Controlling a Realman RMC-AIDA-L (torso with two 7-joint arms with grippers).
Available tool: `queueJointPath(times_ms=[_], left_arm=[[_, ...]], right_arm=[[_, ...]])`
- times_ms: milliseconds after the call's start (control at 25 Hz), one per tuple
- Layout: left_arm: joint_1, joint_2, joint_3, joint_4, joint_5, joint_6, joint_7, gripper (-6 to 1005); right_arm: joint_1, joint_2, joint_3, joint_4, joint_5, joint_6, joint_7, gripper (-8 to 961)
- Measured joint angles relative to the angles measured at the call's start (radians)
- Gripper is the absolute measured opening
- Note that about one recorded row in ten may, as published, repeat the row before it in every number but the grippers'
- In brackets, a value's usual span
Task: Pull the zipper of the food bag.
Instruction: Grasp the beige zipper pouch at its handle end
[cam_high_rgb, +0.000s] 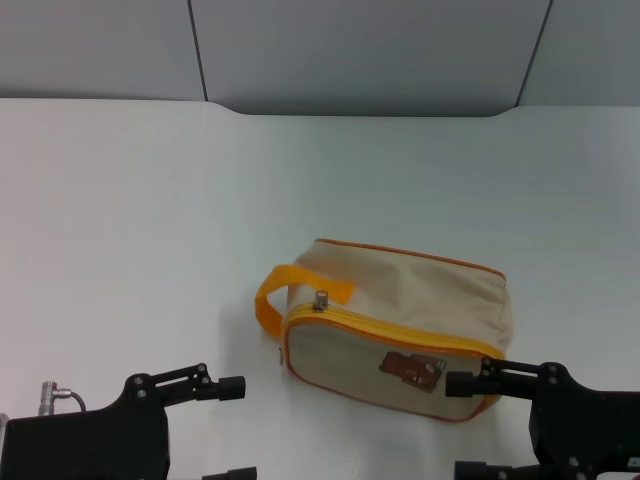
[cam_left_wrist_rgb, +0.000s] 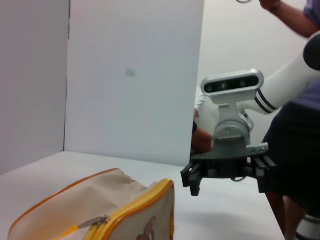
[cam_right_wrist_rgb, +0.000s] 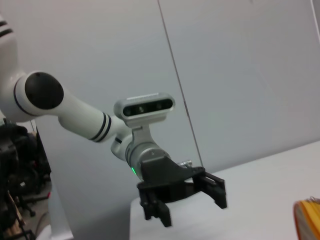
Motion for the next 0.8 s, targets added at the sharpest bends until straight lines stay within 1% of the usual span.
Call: queueJointPath(times_ms=[80, 160, 280, 360, 400, 440, 480, 560, 600, 640, 680, 800], left_arm=[[0.007, -0.004, -0.008, -0.011, -0.001, -0.008, 0.018, 798], [0.021, -0.008, -0.01, -0.028, -0.002, -0.023, 0.085, 791], [0.035, -0.005, -0.03, -0.088, -0.002, -0.064, 0.191, 781], [0.04, -0.003, -0.042, -0.089, -0.003, -0.068, 0.182, 774], [0.043, -0.003, -0.052, -0.084, -0.005, -0.065, 0.165, 771], [0.046, -0.002, -0.085, -0.079, -0.014, -0.062, 0.134, 767], [0.046, -0.002, -0.085, -0.079, -0.014, -0.062, 0.134, 764], [0.047, -0.002, -0.152, -0.083, -0.026, -0.092, 0.109, 757], [0.046, -0.004, -0.184, -0.089, -0.027, -0.121, 0.103, 753], [0.043, -0.006, -0.208, -0.099, -0.027, -0.15, 0.1, 750], [0.033, -0.007, -0.229, -0.123, -0.029, -0.185, 0.105, 746], [-0.011, -0.008, -0.259, -0.235, -0.038, -0.287, 0.155, 736]], right_arm=[[-0.001, 0.007, -0.001, -0.01, 0.002, -0.014, 0.005, 839], [-0.007, 0.012, 0.0, -0.007, -0.002, -0.015, -0.043, 839], [-0.021, 0.022, 0.003, 0.011, -0.002, 0.038, -0.107, 840], [-0.025, 0.028, 0.0, 0.008, -0.003, 0.057, -0.105, 840], [-0.024, 0.027, 0.0, 0.006, -0.004, 0.057, -0.087, 840], [-0.023, 0.024, 0.002, 0.004, -0.004, 0.056, -0.073, 840], [-0.023, 0.022, 0.004, 0.0, -0.004, 0.051, -0.054, 840], [-0.028, 0.016, 0.02, -0.01, 0.0, 0.033, -0.024, 840], [-0.03, 0.014, 0.04, -0.011, 0.003, 0.019, -0.018, 840], [-0.035, 0.007, 0.099, -0.009, 0.004, -0.008, -0.013, 840], [-0.035, 0.007, 0.099, -0.009, 0.004, -0.008, -0.013, 840], [-0.05, 0.007, 0.248, -0.012, 0.005, -0.023, -0.016, 839]])
